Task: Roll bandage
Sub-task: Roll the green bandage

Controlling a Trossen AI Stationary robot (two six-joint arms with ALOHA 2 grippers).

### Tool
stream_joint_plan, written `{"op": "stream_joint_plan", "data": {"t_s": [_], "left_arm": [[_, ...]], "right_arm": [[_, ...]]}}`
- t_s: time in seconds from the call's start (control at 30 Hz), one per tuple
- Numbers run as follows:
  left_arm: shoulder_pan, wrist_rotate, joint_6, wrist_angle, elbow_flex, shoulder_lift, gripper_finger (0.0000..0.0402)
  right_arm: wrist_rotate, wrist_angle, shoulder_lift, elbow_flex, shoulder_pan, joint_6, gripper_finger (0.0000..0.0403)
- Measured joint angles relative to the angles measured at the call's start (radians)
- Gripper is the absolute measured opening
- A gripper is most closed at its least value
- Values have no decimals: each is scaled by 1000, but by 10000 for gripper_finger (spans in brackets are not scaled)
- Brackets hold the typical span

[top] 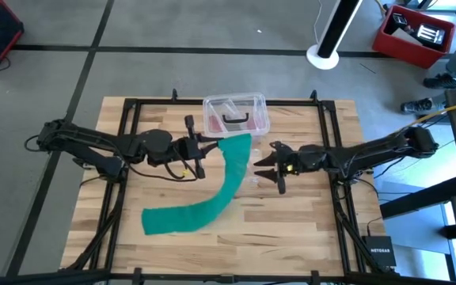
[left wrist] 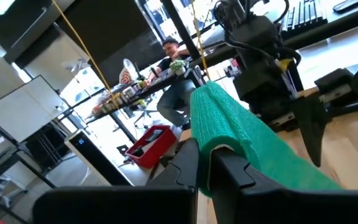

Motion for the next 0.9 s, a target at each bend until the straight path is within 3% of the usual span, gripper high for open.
{"op": "stream_joint_plan", "data": {"t_s": [0.17,0.33,0.47,0.67,0.9], "left_arm": [[6,0,1,0,0,0,12],[17,0,0,-7,0,0,12],[22,0,1,-5,0,0,12],[39,1,-22,-7,0,0,13],[39,1,-23,-14,0,0,13]], "right_arm": [[-35,65,51,2,0,160,166],[-45,158,116,3,14,225,213],[17,228,190,3,47,231,245],[187,253,312,71,78,198,252],[216,261,409,140,78,165,253]]}}
